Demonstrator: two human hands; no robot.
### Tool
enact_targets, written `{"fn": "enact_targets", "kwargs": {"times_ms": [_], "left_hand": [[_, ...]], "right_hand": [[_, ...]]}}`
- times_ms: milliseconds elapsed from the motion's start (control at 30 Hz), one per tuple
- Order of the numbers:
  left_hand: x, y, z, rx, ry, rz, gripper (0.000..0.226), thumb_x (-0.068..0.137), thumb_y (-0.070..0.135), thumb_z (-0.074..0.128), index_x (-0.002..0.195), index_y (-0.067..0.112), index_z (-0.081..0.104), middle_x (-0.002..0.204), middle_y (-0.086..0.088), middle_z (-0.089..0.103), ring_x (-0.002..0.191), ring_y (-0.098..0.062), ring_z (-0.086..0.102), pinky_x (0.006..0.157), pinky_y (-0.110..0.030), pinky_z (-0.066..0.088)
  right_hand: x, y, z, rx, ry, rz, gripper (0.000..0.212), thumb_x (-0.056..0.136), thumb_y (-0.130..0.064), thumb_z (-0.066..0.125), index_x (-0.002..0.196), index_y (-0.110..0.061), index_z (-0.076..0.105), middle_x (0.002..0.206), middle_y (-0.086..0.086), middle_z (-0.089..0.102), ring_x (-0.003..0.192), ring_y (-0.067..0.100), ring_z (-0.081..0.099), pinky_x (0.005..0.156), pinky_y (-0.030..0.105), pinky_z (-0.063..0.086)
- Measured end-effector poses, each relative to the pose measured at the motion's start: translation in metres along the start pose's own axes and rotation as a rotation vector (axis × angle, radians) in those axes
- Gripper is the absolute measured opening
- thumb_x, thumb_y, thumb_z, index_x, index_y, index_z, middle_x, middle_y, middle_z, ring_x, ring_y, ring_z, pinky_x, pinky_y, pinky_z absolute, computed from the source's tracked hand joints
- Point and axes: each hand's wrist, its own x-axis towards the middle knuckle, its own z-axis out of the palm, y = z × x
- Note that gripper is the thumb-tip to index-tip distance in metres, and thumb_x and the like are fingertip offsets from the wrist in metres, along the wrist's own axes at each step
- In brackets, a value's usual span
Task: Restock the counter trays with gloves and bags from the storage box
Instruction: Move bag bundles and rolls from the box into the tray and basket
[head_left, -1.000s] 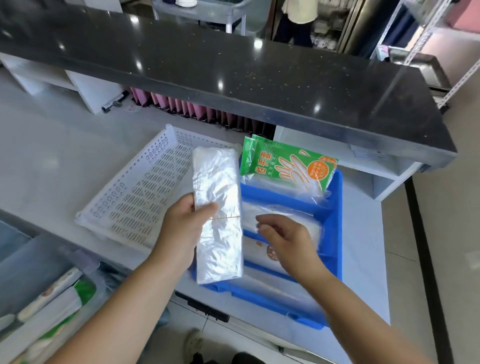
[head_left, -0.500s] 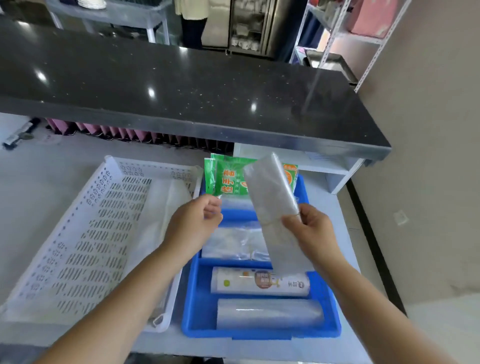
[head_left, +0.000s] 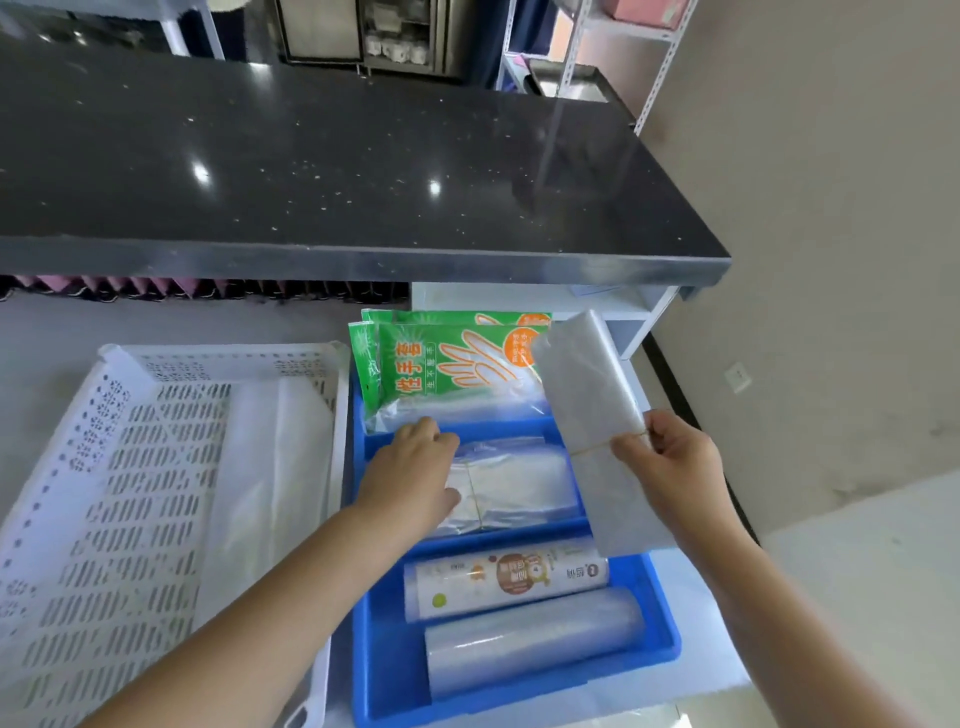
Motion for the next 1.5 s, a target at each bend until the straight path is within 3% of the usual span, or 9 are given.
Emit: {"fn": "enact_targets", "kwargs": {"times_ms": [167,367,500,733,967,1100,1267,1400,1500], "left_hand": [[0.001,0.006,0.0,-0.059,-0.03,-0.048,0.033,0.081,0.039,0.061,0.106,0.019,0.055,0.107,0.0,0.053,0.104,-0.023,0.049,0.077,-0.035,0.043],[0.0,0.011,-0.011,-0.213,-0.152,-0.131,0.022,0.071,0.036,0.065,0.066,0.027,0.045,0.074,0.009,0.048,0.075,-0.015,0.047,0.059,-0.028,0.035],[-0.008,0.022,-0.016,-0.228,-0.192,-0.173,0.022,0.073,0.029,0.065,0.07,0.03,0.043,0.073,0.009,0.05,0.065,-0.012,0.048,0.05,-0.025,0.028],[-0.028,0.023,-0.048,-0.305,0.315,-0.379,0.02,0.075,0.031,0.061,0.066,0.029,0.043,0.063,0.007,0.053,0.06,-0.017,0.054,0.046,-0.023,0.029],[-0.023,0.061,-0.041,-0.607,0.654,-0.499,0.012,0.082,0.026,0.058,0.077,0.02,0.048,0.068,0.005,0.057,0.061,-0.021,0.055,0.047,-0.028,0.035],[-0.013,0.079,-0.03,-0.653,0.602,-0.573,0.016,0.08,0.032,0.06,0.08,0.021,0.048,0.067,0.003,0.054,0.064,-0.023,0.055,0.054,-0.031,0.039],[-0.016,0.083,-0.018,-0.874,0.479,-0.452,0.018,0.086,0.046,0.05,0.078,0.031,0.057,0.078,0.011,0.065,0.077,-0.01,0.061,0.068,-0.031,0.05],[-0.018,0.074,-0.015,-1.098,0.406,-0.47,0.025,0.093,0.021,0.046,0.08,0.028,0.066,0.084,0.004,0.069,0.086,-0.018,0.065,0.08,-0.047,0.055],[-0.015,0.072,-0.015,-1.227,0.364,-0.473,0.033,0.093,0.006,0.043,0.083,0.024,0.07,0.091,0.0,0.071,0.09,-0.018,0.066,0.078,-0.041,0.059]], "right_hand": [[0.007,-0.002,-0.004,0.009,-0.05,-0.026,0.012,0.075,-0.02,0.062,0.067,-0.015,0.054,0.064,0.011,0.058,0.058,0.021,0.05,0.055,0.031,0.04],[0.018,-0.002,-0.008,0.004,-0.129,-0.063,0.021,0.077,-0.02,0.062,0.075,-0.001,0.054,0.076,0.025,0.059,0.06,0.023,0.046,0.057,0.032,0.038],[0.021,-0.002,-0.01,-0.012,-0.172,-0.094,0.02,0.077,-0.02,0.061,0.074,-0.001,0.053,0.074,0.022,0.059,0.061,0.023,0.046,0.057,0.031,0.038],[0.021,-0.013,-0.016,-0.023,-0.063,-0.219,0.013,0.08,-0.021,0.058,0.072,-0.012,0.054,0.068,0.01,0.06,0.061,0.03,0.052,0.052,0.029,0.04],[0.008,-0.034,0.032,0.059,-0.12,-0.236,0.026,0.08,-0.015,0.049,0.06,-0.015,0.032,0.052,-0.001,0.038,0.048,0.015,0.028,0.043,0.028,0.027],[-0.002,-0.04,0.058,0.022,-0.147,-0.261,0.024,0.078,-0.015,0.049,0.061,-0.017,0.031,0.055,0.002,0.044,0.051,0.021,0.034,0.048,0.031,0.033],[-0.002,-0.035,0.067,0.023,-0.215,-0.248,0.028,0.08,-0.021,0.054,0.061,-0.022,0.034,0.053,-0.002,0.047,0.05,0.016,0.037,0.05,0.032,0.035],[0.002,-0.028,0.065,0.178,-0.315,-0.146,0.027,0.082,-0.028,0.057,0.06,-0.025,0.041,0.051,-0.009,0.047,0.048,0.007,0.036,0.049,0.026,0.035],[0.004,-0.028,0.065,0.203,-0.341,-0.125,0.026,0.079,-0.036,0.06,0.062,-0.025,0.045,0.057,-0.01,0.053,0.054,0.009,0.046,0.051,0.024,0.038]]}}
